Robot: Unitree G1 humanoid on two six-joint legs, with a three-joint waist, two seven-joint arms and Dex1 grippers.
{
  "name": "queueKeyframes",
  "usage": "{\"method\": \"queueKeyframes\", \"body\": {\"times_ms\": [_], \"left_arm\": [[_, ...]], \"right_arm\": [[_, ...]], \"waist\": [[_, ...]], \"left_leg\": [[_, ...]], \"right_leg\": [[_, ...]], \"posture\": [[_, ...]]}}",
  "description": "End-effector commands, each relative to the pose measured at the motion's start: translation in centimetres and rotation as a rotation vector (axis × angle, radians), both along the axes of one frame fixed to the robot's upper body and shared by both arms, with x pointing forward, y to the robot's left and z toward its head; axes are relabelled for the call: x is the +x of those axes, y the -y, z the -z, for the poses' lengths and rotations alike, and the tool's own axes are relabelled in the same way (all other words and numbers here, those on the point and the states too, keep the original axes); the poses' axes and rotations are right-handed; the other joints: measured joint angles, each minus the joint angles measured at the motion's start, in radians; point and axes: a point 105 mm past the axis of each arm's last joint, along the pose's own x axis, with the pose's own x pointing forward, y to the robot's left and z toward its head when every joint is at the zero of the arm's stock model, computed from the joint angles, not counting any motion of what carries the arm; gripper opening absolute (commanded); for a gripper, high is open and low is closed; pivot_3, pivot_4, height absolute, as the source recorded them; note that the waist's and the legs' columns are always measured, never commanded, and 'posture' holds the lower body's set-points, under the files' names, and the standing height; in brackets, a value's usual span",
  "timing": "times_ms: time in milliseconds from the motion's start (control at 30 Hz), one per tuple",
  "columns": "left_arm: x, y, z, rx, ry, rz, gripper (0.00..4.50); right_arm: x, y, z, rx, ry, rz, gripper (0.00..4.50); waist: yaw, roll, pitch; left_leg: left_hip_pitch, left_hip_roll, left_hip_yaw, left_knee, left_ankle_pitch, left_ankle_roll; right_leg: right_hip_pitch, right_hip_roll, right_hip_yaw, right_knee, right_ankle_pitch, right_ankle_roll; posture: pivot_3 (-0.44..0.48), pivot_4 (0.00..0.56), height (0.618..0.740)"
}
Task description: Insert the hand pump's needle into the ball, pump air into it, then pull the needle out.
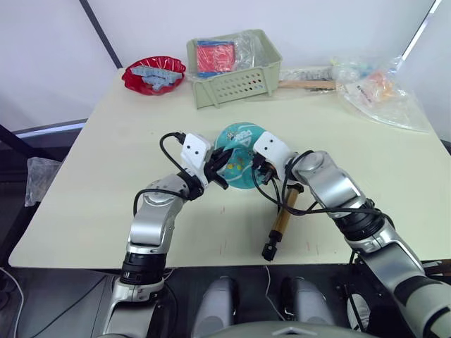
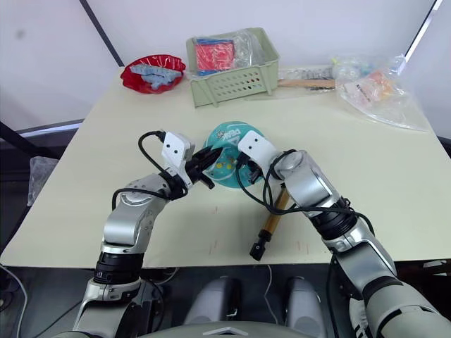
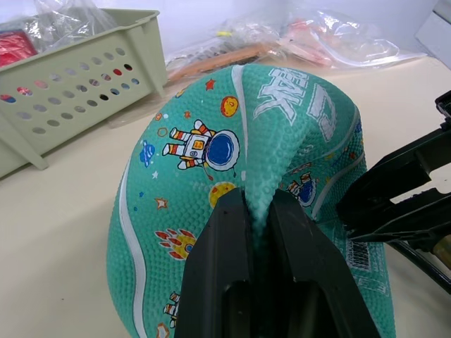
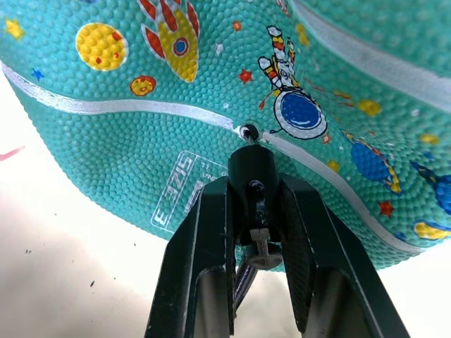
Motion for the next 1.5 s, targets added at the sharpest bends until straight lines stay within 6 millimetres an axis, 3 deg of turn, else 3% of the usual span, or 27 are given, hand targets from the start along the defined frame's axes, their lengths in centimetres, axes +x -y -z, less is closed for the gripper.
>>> {"method": "queueKeyframes", "body": {"times_ms": [33,233,300,333,467,500,533,900,1233,1333,1433,1500], "left_arm": [[-0.9,1.9,3.5,0.019,-0.143,0.087,0.01],[-1.0,1.9,3.5,0.021,-0.143,0.090,0.01],[-1.0,1.9,3.6,0.021,-0.145,0.090,0.00],[-1.0,2.0,3.6,0.022,-0.145,0.090,0.00],[-1.0,2.1,3.6,0.021,-0.146,0.092,0.00],[-1.0,2.1,3.6,0.021,-0.146,0.092,0.00],[-0.9,2.1,3.6,0.021,-0.147,0.092,0.00],[-0.9,1.9,3.6,0.022,-0.151,0.094,0.00],[-0.8,1.8,3.6,0.025,-0.152,0.093,0.00],[-0.9,1.8,3.6,0.025,-0.152,0.092,0.00],[-1.0,1.8,3.6,0.026,-0.152,0.090,0.00],[-1.0,1.8,3.7,0.026,-0.153,0.090,0.00]], "right_arm": [[-1.2,-1.3,-0.2,0.040,-0.009,-0.078,0.36],[-1.4,-0.8,-0.2,0.050,0.003,-0.079,0.36],[-1.4,-0.7,-0.3,0.061,0.008,-0.080,1.37],[-1.4,-0.6,-0.3,0.064,0.011,-0.081,1.66],[-1.3,0.0,-0.7,0.074,0.027,-0.073,3.50],[-1.3,0.3,-0.8,0.074,0.032,-0.068,3.76],[-1.2,0.6,-0.9,0.073,0.036,-0.065,4.44],[-1.7,3.3,-2.4,0.215,0.098,-0.024,4.48],[-2.3,4.2,-2.4,0.371,0.148,0.009,4.48],[-2.5,4.4,-1.9,0.386,0.140,0.028,3.76],[-2.5,4.5,-1.5,0.394,0.132,0.053,2.47],[-2.3,4.5,-1.4,0.404,0.130,0.075,2.47]], "waist": [[0.004,0.000,0.000],[0.010,0.000,0.001],[0.010,0.000,0.001],[0.010,0.000,0.001],[0.013,0.000,0.006],[0.013,0.000,0.006],[0.013,0.000,0.006],[0.016,-0.001,0.008],[0.017,-0.002,0.008],[0.017,-0.002,0.008],[0.016,-0.002,0.008],[0.016,-0.002,0.008]], "left_leg": [[-0.001,-0.001,0.000,0.000,0.000,0.000],[-0.002,-0.002,-0.002,0.000,0.000,0.000],[-0.002,-0.003,-0.002,0.000,0.000,0.000],[-0.002,-0.003,-0.002,0.000,0.000,0.000],[-0.004,-0.005,-0.004,0.000,0.001,-0.002],[-0.004,-0.005,-0.004,0.000,0.001,-0.002],[-0.004,-0.006,-0.004,0.000,0.002,-0.002],[-0.005,-0.008,-0.009,0.000,0.003,-0.004],[-0.005,-0.008,-0.009,0.000,0.003,-0.005],[-0.004,-0.008,-0.009,0.000,0.004,-0.005],[-0.004,-0.008,-0.009,0.000,0.004,-0.005],[-0.004,-0.008,-0.009,0.000,0.004,-0.006]], "right_leg": [[0.000,0.000,0.000,0.000,0.000,0.000],[0.000,0.000,-0.002,-0.001,0.000,0.001],[0.000,0.000,-0.002,-0.001,0.000,0.001],[0.000,0.000,-0.002,-0.001,0.000,0.001],[0.000,-0.002,-0.003,-0.001,0.000,0.001],[0.000,-0.002,-0.002,-0.001,0.000,0.001],[0.001,-0.002,-0.002,-0.001,0.000,0.001],[0.002,-0.001,-0.002,-0.001,0.000,0.003],[0.003,-0.001,-0.002,-0.001,-0.001,0.003],[0.004,-0.001,-0.002,-0.001,0.000,0.003],[0.004,-0.001,-0.002,-0.001,-0.001,0.003],[0.004,-0.001,-0.002,-0.001,0.000,0.003]], "posture": [[0.000,0.150,0.738],[0.000,0.150,0.738],[0.000,0.150,0.738],[0.000,0.150,0.738],[0.000,0.150,0.738],[0.000,0.150,0.738],[0.000,0.150,0.738],[0.000,0.150,0.738],[0.000,0.150,0.738],[0.000,0.150,0.738],[0.000,0.150,0.738],[0.000,0.150,0.738]]}}
